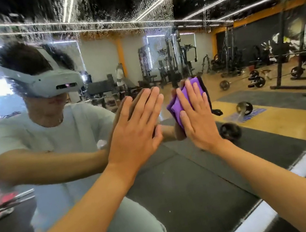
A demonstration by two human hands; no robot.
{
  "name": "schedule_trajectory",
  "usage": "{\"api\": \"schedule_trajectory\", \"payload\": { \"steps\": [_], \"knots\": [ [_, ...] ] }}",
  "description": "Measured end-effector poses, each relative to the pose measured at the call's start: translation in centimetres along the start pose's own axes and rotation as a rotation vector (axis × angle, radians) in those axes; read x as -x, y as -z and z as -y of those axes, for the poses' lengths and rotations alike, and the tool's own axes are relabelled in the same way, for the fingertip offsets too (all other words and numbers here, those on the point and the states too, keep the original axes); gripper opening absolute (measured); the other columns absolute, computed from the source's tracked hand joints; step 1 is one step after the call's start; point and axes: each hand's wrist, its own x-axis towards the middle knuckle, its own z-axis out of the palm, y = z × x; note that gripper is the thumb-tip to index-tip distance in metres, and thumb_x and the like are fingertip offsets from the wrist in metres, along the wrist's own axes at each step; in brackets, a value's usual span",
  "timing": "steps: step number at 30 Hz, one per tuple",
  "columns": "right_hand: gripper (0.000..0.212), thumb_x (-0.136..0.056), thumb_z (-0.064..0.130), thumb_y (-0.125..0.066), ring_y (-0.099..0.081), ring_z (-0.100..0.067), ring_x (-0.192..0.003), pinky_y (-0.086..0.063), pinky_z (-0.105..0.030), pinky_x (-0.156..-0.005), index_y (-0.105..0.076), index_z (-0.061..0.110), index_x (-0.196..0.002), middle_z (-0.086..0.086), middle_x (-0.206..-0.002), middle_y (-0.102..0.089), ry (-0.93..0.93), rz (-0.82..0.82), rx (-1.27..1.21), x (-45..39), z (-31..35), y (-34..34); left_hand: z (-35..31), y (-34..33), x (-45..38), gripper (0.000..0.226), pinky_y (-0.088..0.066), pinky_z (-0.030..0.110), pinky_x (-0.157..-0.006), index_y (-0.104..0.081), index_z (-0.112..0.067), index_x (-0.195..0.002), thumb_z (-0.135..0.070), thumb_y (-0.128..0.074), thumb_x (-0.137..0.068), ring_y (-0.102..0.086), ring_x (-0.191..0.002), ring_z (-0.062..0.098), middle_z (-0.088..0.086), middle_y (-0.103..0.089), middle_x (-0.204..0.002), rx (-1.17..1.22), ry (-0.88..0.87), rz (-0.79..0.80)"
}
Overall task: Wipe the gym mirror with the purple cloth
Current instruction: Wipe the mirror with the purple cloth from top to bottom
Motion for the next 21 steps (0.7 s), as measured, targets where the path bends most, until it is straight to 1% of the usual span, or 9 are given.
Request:
{"api": "schedule_trajectory", "payload": {
  "steps": [2, 5, 7, 8, 9, 11, 13, 17, 21],
  "knots": [
    [0.056, -0.111, 0.039, -0.019, 0.001, -0.023, -0.162, -0.002, -0.05, -0.13, -0.003, 0.033, -0.165, 0.001, -0.174, 0.002, -0.046, -0.049, -0.031, -4.0, -1.1, 1.3, -0.1, -0.2, 0.1, 0.073, -0.015, 0.051, -0.129, -0.006, -0.008, -0.168, -0.041, -0.029, -0.107, -0.012, -0.162, 0.026, 0.012, -0.007, -0.176, -0.01, 0.0, -0.01],
    [0.062, -0.108, 0.043, -0.015, -0.004, -0.024, -0.161, -0.007, -0.052, -0.129, -0.017, 0.02, -0.166, -0.008, -0.174, -0.009, -0.282, -0.168, -0.125, -10.0, -2.6, 3.5, -0.1, -0.3, 0.0, 0.075, -0.021, 0.051, -0.13, -0.007, -0.009, -0.168, -0.041, -0.034, -0.106, -0.012, -0.162, 0.026, 0.011, -0.008, -0.176, 0.021, 0.008, -0.008],
    [0.063, -0.108, 0.045, -0.013, -0.004, -0.025, -0.161, -0.008, -0.055, -0.128, -0.017, 0.019, -0.166, -0.009, -0.174, -0.009, -0.404, -0.198, -0.137, -12.3, -2.5, 4.1, 0.0, -0.1, -0.2, 0.076, -0.024, 0.051, -0.129, -0.01, -0.01, -0.169, -0.04, -0.039, -0.105, -0.014, -0.162, 0.025, 0.009, -0.01, -0.176, 0.042, 0.018, 0.004],
    [0.062, -0.109, 0.046, -0.013, -0.001, -0.025, -0.161, -0.006, -0.055, -0.129, -0.013, 0.021, -0.166, -0.008, -0.174, -0.006, -0.391, -0.194, -0.119, -12.6, -2.2, 4.2, 0.1, 0.1, -0.3, 0.077, -0.023, 0.05, -0.129, -0.013, -0.011, -0.168, -0.038, -0.043, -0.103, -0.016, -0.162, 0.024, 0.008, -0.012, -0.176, 0.065, 0.023, 0.014],
    [0.06, -0.11, 0.047, -0.013, 0.003, -0.023, -0.161, -0.002, -0.054, -0.13, -0.009, 0.024, -0.166, -0.006, -0.174, -0.002, -0.315, -0.17, -0.092, -12.3, -1.7, 4.2, 0.4, 0.5, -0.4, 0.077, -0.021, 0.049, -0.13, -0.019, -0.013, -0.168, -0.037, -0.048, -0.101, -0.018, -0.162, 0.023, 0.006, -0.015, -0.176, 0.099, 0.029, 0.016],
    [0.057, -0.111, 0.042, -0.017, 0.009, -0.022, -0.161, 0.005, -0.047, -0.129, -0.004, 0.029, -0.165, -0.005, -0.174, 0.004, -0.021, -0.051, 0.008, -11.0, -1.4, 4.5, 1.3, 1.6, -1.2, 0.073, -0.019, 0.048, -0.13, -0.028, -0.015, -0.166, -0.034, -0.05, -0.099, -0.02, -0.161, 0.022, 0.004, -0.02, -0.175, 0.139, 0.056, 0.002],
    [0.058, -0.111, 0.038, -0.022, 0.003, -0.027, -0.161, 0.0, -0.049, -0.129, -0.005, 0.029, -0.165, -0.008, -0.174, 0.0, 0.224, 0.026, 0.118, -9.9, -1.3, 4.5, 3.3, 2.7, -3.0, 0.07, -0.019, 0.048, -0.13, -0.028, -0.013, -0.166, -0.033, -0.043, -0.1, -0.021, -0.161, 0.023, 0.005, -0.022, -0.174, 0.107, 0.1, -0.024],
    [0.056, -0.112, 0.042, -0.017, -0.001, -0.03, -0.161, -0.01, -0.054, -0.129, -0.004, 0.03, -0.166, -0.009, -0.174, -0.002, 0.394, 0.067, 0.255, -10.2, -0.7, 4.4, 7.7, 4.3, -9.1, 0.07, -0.009, 0.046, -0.131, -0.017, -0.012, -0.168, -0.039, -0.029, -0.105, -0.014, -0.162, 0.024, 0.007, -0.015, -0.176, 0.045, 0.18, -0.013],
    [0.06, -0.112, 0.047, -0.027, -0.001, -0.025, -0.161, -0.005, -0.048, -0.13, -0.007, 0.032, -0.166, -0.004, -0.174, -0.002, 0.598, 0.084, 0.324, -12.9, -2.2, 6.0, 9.0, 4.3, -13.8, 0.068, -0.003, 0.045, -0.13, -0.02, -0.014, -0.167, -0.039, -0.029, -0.106, -0.012, -0.162, 0.023, 0.006, -0.016, -0.176, 0.04, 0.154, -0.013]
  ]
}}
